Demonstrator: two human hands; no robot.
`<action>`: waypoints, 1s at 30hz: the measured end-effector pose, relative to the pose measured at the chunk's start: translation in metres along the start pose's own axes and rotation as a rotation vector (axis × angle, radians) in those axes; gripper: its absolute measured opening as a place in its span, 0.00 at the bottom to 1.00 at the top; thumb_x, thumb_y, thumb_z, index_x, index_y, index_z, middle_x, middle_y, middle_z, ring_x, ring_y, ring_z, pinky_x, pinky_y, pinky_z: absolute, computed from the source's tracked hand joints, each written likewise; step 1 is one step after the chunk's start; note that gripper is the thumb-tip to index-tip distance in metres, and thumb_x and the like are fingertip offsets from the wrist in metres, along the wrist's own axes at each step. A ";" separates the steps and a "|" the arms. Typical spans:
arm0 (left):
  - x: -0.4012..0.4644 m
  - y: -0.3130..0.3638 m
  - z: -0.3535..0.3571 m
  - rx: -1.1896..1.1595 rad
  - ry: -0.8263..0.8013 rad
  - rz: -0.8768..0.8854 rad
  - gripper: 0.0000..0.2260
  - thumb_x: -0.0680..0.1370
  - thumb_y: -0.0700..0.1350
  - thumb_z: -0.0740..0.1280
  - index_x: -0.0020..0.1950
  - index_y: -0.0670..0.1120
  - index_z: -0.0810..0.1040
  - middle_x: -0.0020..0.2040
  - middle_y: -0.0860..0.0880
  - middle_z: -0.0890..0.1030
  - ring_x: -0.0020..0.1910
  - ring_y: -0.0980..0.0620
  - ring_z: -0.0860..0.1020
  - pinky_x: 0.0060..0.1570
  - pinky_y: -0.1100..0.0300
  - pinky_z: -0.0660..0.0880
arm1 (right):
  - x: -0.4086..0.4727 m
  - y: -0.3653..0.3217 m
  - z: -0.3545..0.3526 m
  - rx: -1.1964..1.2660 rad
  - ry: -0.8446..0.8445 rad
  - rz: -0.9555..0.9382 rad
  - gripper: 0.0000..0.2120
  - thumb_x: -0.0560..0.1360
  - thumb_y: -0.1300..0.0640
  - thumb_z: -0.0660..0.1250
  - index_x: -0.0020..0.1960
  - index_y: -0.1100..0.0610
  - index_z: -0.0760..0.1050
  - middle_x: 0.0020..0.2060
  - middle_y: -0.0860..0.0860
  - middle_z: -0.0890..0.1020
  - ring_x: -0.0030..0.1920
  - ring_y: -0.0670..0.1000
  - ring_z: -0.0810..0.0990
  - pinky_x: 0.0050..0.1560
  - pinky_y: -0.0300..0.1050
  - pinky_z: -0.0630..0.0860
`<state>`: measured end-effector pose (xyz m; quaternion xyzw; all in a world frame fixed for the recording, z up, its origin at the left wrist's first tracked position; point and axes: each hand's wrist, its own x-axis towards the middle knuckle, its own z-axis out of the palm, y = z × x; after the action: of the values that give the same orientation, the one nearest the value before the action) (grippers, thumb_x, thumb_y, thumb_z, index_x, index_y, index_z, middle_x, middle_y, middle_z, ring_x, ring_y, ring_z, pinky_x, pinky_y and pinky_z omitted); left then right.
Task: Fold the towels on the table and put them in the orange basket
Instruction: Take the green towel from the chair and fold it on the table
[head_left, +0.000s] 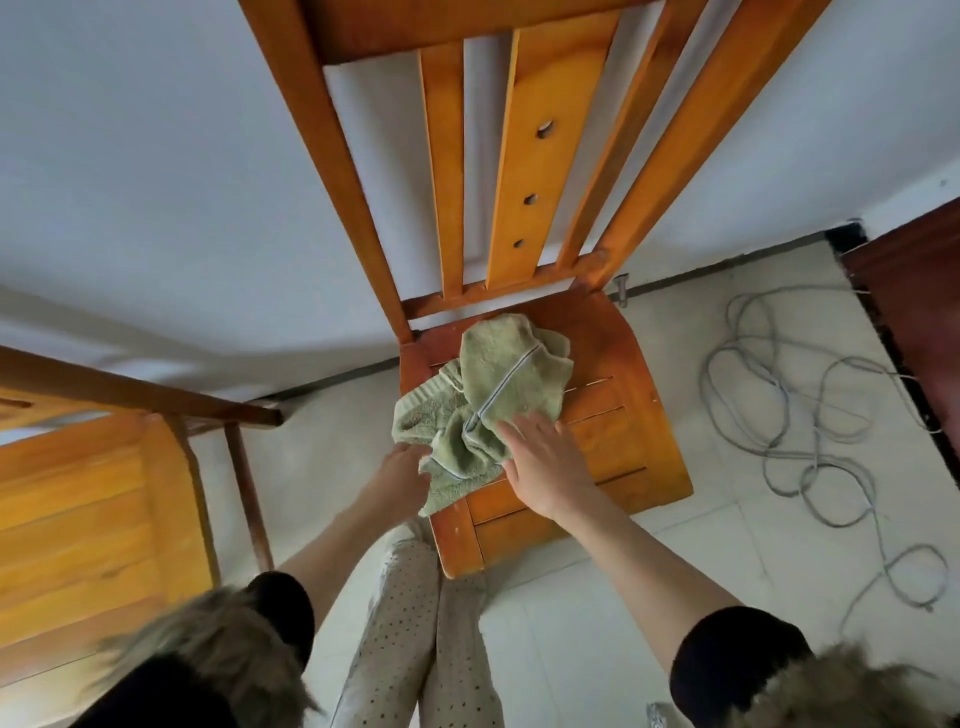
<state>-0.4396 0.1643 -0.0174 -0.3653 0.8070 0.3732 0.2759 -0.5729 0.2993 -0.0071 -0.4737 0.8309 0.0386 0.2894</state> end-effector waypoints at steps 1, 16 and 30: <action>0.012 -0.001 0.011 -0.028 -0.001 -0.023 0.21 0.79 0.36 0.58 0.73 0.43 0.64 0.73 0.43 0.64 0.72 0.46 0.63 0.70 0.55 0.60 | 0.007 0.005 0.011 0.019 -0.003 0.010 0.25 0.80 0.53 0.57 0.74 0.51 0.54 0.73 0.53 0.62 0.74 0.55 0.56 0.73 0.57 0.57; 0.057 0.003 0.050 -0.201 0.069 -0.153 0.10 0.76 0.47 0.68 0.54 0.44 0.76 0.46 0.52 0.75 0.45 0.52 0.73 0.57 0.52 0.72 | 0.027 0.021 0.047 0.227 -0.061 0.108 0.22 0.80 0.53 0.56 0.73 0.54 0.59 0.72 0.52 0.63 0.71 0.52 0.65 0.67 0.54 0.67; -0.120 0.080 -0.159 -0.017 0.133 0.433 0.08 0.74 0.48 0.70 0.49 0.48 0.76 0.40 0.57 0.73 0.35 0.61 0.71 0.30 0.71 0.67 | -0.043 -0.051 -0.162 0.664 -0.169 -0.006 0.19 0.79 0.60 0.57 0.68 0.47 0.70 0.57 0.53 0.80 0.55 0.56 0.79 0.56 0.55 0.77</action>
<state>-0.4615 0.1186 0.1915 -0.2097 0.8798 0.4055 0.1325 -0.5873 0.2498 0.1599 -0.3511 0.7698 -0.1956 0.4959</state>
